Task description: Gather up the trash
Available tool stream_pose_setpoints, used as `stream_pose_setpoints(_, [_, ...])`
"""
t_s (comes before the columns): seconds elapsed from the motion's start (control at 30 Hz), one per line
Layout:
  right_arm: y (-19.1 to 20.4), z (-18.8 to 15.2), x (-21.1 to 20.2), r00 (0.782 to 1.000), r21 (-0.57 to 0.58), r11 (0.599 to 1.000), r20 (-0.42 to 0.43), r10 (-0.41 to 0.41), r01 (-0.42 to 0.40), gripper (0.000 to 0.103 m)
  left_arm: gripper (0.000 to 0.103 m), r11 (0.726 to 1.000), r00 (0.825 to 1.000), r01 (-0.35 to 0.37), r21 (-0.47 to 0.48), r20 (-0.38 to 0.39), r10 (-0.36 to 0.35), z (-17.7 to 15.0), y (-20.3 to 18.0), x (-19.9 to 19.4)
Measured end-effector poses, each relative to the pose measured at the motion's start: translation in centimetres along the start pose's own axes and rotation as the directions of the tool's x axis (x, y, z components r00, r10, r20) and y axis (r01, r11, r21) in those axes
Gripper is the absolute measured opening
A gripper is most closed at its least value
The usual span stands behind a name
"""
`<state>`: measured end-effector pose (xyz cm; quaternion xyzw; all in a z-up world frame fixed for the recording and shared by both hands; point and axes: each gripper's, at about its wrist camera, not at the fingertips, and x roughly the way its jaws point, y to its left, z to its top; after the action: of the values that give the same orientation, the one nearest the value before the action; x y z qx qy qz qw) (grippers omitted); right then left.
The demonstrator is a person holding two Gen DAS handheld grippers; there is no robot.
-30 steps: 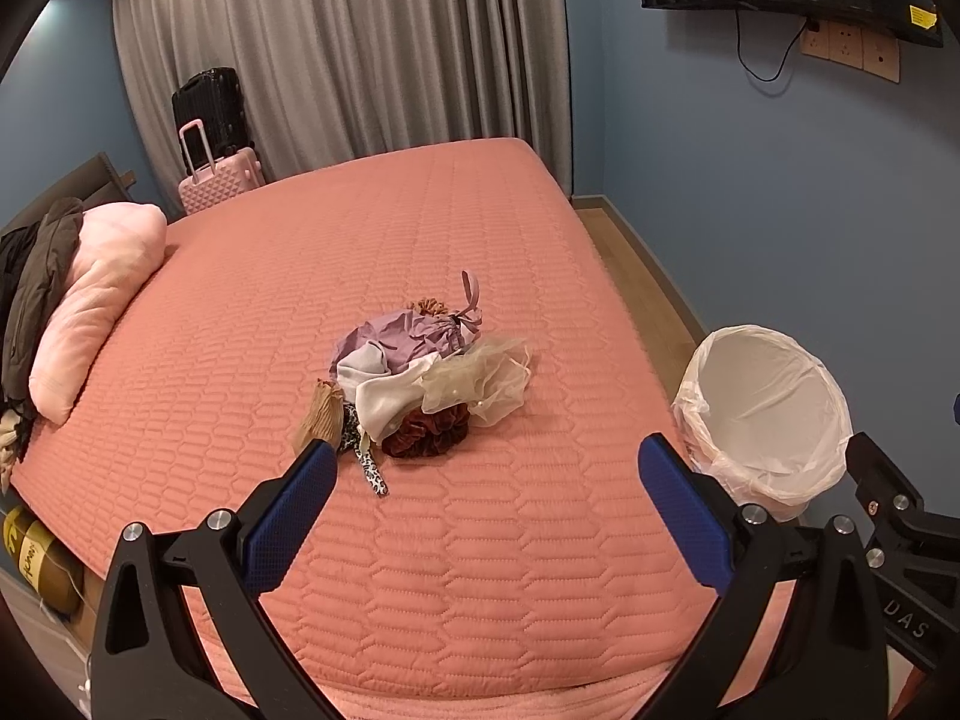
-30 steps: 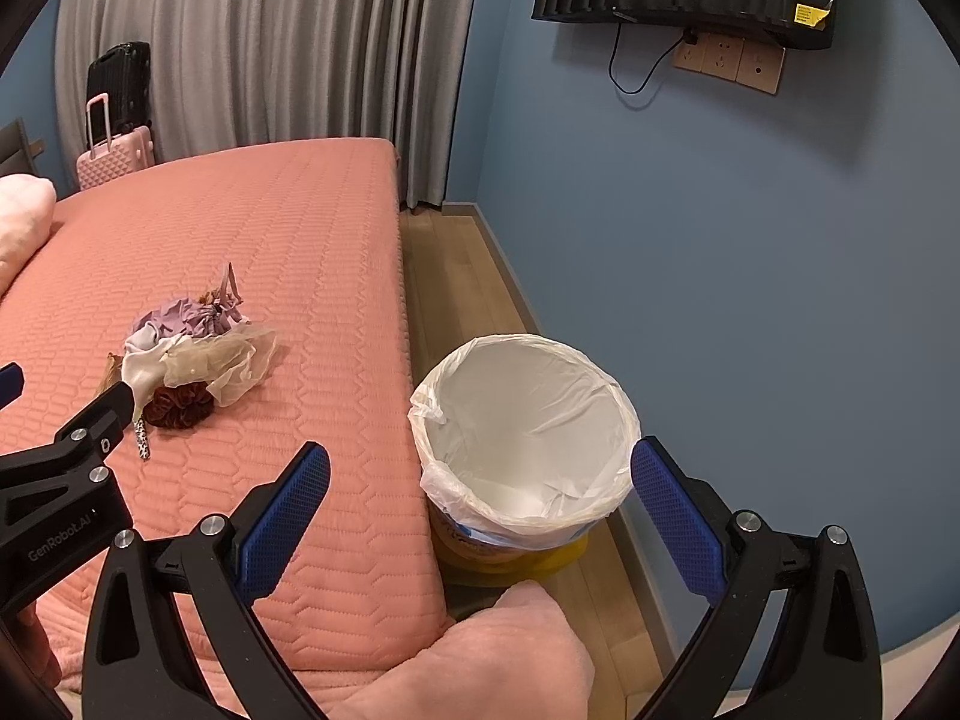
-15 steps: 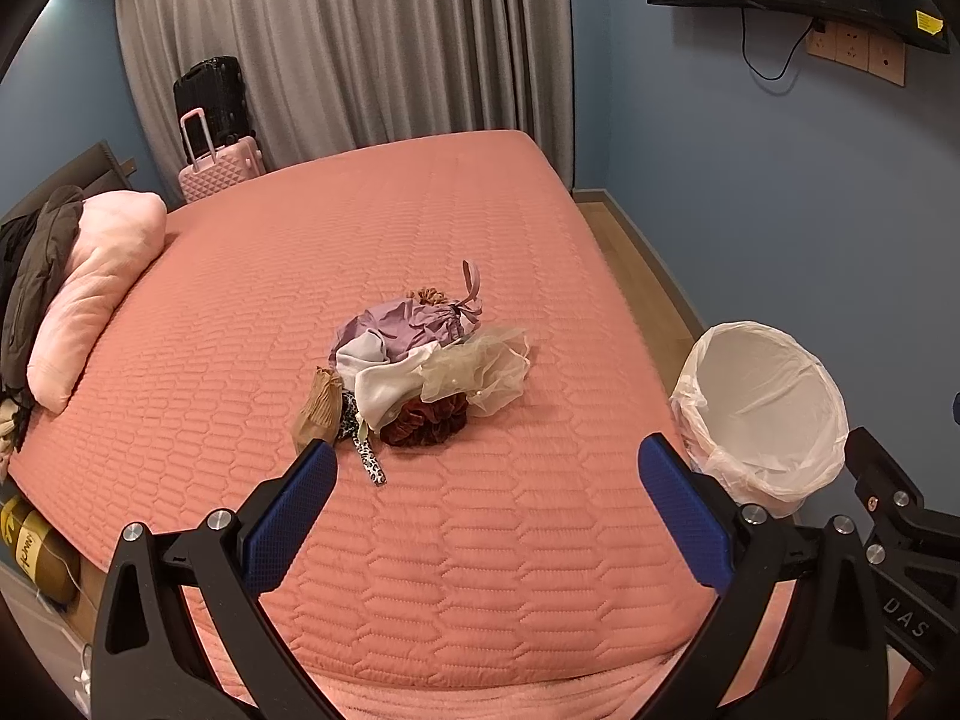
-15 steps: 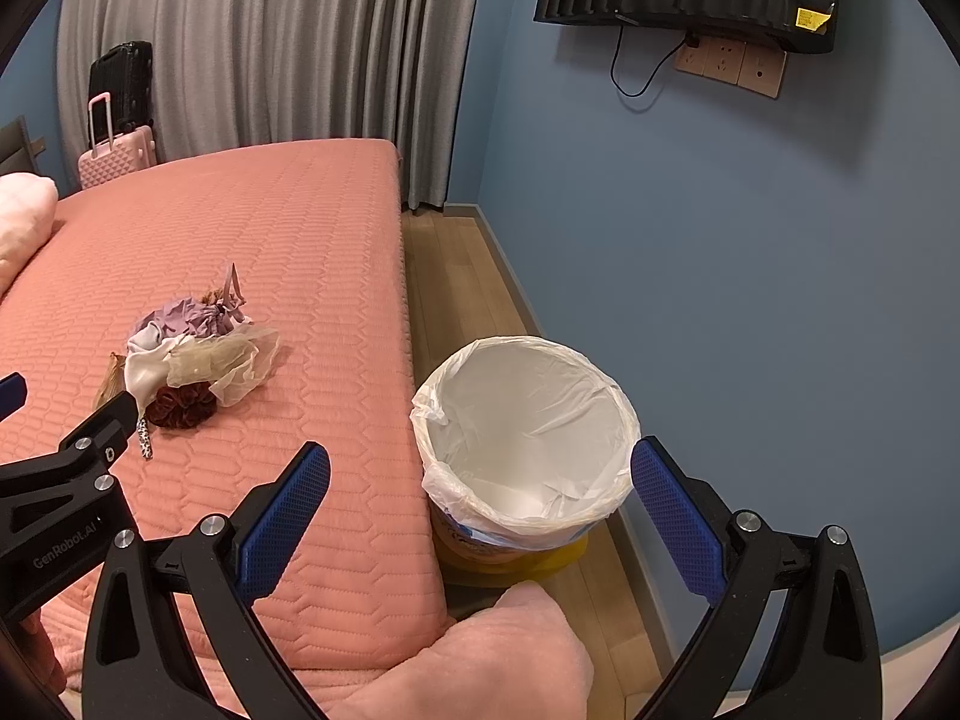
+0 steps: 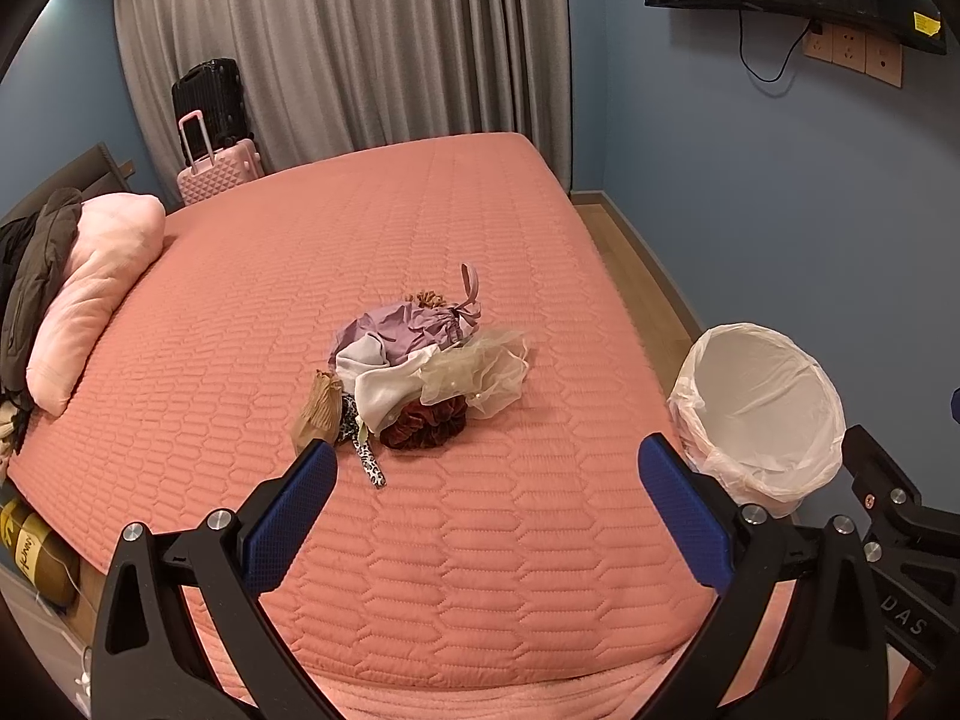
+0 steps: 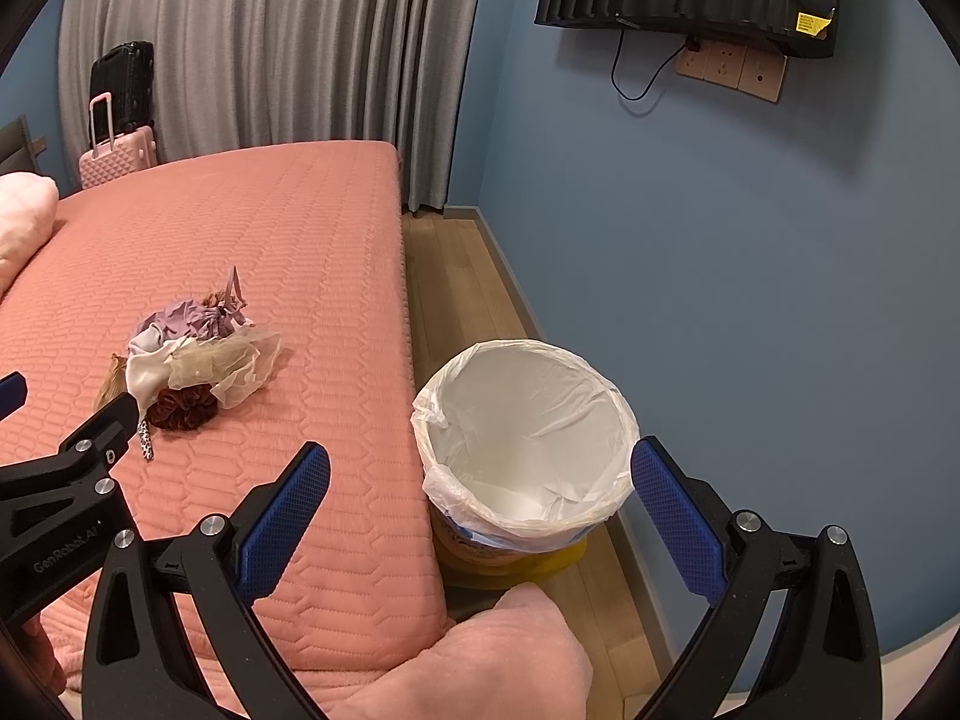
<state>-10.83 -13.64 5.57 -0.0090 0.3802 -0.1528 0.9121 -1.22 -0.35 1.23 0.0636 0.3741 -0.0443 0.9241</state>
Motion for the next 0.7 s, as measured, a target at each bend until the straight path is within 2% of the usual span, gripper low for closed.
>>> stream_pose_setpoints(0.7, [0.03,0.02,-0.24,1.0,0.0,1.0,0.002,-0.003,0.003,0.097,0.096,1.0,1.0,0.002,0.001,0.002,-0.002,0.15,-0.11,0.02])
